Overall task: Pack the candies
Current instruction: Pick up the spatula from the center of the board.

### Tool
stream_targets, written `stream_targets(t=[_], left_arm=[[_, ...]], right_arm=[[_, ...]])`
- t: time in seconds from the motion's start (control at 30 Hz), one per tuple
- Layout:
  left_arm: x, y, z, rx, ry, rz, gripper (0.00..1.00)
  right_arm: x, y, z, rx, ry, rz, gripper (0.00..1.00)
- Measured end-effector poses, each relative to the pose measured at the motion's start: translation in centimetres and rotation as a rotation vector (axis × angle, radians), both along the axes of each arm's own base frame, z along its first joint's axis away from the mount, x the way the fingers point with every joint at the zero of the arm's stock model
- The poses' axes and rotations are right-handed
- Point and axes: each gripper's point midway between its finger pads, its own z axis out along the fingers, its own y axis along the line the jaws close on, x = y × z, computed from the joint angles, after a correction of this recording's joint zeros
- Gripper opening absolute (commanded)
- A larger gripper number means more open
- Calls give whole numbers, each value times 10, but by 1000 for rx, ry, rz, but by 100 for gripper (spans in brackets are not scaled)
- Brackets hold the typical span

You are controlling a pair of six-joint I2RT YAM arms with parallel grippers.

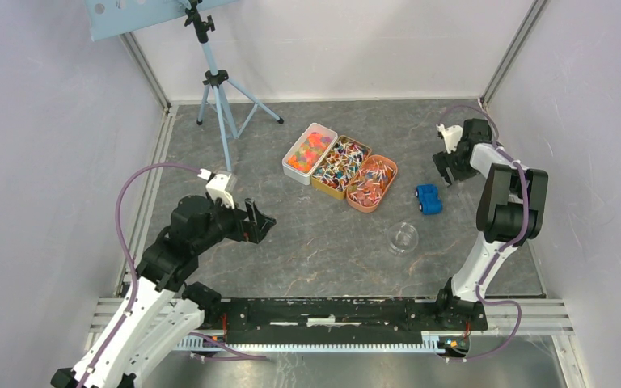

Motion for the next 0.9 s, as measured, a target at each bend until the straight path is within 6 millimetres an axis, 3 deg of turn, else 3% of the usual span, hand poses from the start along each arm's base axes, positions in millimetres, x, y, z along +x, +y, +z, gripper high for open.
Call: stream_targets(t=[0.37, 0.63, 0.77, 0.9], left_arm=[[-3, 1, 12, -25, -49, -2, 100], [-3, 1, 9, -20, -39, -1, 100], [-4, 2, 11, -25, -47, -2, 100], [-6, 3, 15, -33, -64, -2, 100]], right_arm=[[2, 0, -2, 18, -8, -25, 65], [0, -3, 2, 7, -17, -66, 57], [2, -6, 26, -3, -72, -109, 58], [6, -4, 64, 11, -176, -147, 57]])
